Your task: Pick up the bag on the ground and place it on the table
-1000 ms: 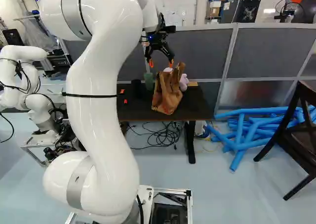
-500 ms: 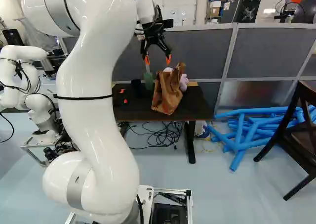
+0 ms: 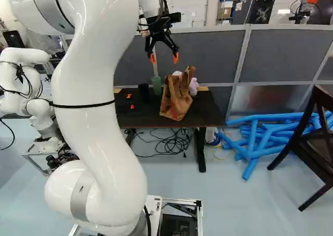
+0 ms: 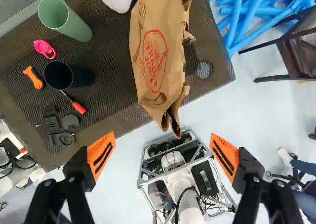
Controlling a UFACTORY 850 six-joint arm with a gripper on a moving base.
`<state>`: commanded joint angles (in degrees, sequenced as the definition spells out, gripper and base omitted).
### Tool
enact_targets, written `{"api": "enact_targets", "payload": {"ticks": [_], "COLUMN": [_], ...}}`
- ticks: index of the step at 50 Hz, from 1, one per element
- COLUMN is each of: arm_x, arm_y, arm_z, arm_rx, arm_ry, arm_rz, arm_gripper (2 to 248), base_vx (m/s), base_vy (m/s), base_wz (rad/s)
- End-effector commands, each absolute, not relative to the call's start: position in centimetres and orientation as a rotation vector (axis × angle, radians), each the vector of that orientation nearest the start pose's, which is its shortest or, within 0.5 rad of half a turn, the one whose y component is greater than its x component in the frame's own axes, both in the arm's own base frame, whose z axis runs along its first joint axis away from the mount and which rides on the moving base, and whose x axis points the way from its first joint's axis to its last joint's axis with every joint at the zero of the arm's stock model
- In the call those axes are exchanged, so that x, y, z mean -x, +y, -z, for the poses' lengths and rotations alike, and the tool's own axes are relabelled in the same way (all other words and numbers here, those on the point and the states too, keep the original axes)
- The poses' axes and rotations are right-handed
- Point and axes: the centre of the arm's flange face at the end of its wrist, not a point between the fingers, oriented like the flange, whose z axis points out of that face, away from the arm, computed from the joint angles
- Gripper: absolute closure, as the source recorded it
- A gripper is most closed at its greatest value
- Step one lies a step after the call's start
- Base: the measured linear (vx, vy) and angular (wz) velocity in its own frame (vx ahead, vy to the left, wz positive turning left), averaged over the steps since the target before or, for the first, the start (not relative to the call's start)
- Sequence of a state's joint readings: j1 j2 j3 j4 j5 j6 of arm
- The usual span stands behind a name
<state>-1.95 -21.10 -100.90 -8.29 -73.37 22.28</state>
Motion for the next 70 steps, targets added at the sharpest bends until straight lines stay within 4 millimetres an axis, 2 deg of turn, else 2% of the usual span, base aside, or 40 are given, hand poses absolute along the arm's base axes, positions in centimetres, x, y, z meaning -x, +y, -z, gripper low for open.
{"api": "enact_targets", "payload": {"ticks": [31,70], "arm_x": [-59.57,-59.57], "arm_y": [-3.27,-3.27], "arm_z": [-71.15,-71.15], "arm_rx": [3.191,3.191], "arm_ry": [0.629,0.629], "arm_rz": [0.22,0.22], "arm_gripper": [3,3], "base_vx": [-0.017,-0.137], "base_vy": [0.001,0.001], "base_wz": [0.001,0.008]}}
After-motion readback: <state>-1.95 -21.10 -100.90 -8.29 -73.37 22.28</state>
